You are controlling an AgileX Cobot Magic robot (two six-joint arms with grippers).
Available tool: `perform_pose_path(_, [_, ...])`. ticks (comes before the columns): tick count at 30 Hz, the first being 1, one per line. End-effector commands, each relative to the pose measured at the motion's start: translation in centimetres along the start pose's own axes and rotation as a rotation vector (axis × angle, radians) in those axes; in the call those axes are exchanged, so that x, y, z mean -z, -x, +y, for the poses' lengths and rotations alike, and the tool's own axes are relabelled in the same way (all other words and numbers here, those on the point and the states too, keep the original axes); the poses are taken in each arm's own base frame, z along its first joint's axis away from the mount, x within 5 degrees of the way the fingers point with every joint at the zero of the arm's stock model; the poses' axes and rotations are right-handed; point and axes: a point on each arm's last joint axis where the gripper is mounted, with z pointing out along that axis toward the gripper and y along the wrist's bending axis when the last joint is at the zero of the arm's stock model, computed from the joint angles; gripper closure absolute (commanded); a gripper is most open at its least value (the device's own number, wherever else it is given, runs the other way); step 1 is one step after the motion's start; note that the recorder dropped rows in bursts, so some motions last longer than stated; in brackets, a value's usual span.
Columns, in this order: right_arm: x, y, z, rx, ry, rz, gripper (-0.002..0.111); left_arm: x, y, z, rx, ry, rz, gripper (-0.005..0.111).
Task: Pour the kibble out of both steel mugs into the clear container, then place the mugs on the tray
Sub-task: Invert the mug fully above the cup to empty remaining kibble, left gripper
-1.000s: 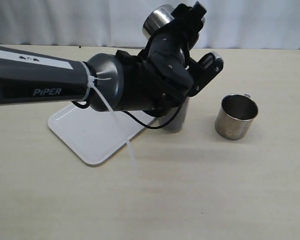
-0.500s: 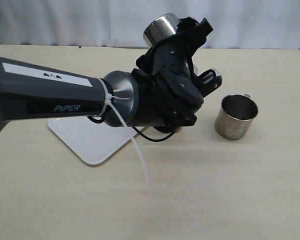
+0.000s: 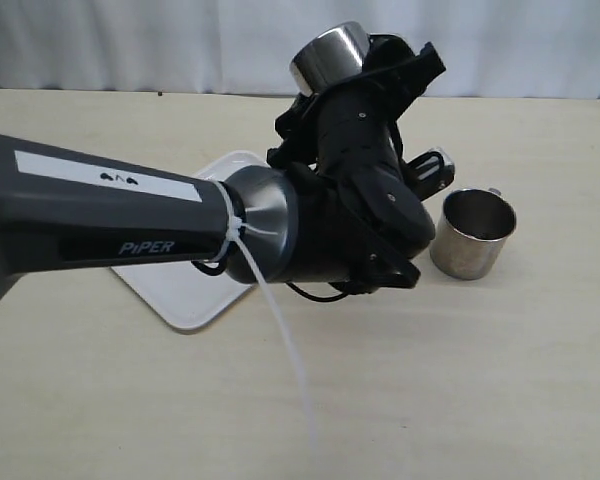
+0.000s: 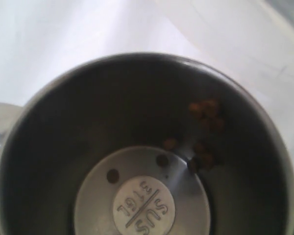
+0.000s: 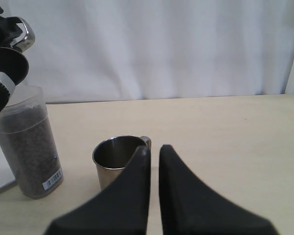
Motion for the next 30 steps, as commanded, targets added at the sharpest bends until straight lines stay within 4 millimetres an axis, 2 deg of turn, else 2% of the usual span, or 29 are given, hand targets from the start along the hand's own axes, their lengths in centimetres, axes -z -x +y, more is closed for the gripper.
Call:
perform_pose_path(1, [0.0,-0.1,0.0,0.005,0.004,-0.001,0.103,0.8,-0.5,0.7,-0.017,0.01,0.049,0.107])
perform_pose_path(25, [0.0,-0.1,0.0,0.005,0.004,-0.001,0.103,0.7,0.2,0.4,-0.13,0.004,0.043,0.107])
perform_pose_path(30, [0.0,-0.1,0.0,0.005,0.004,-0.001,0.103,0.6,-0.6,1.5,-0.098,0.014,0.07,0.107])
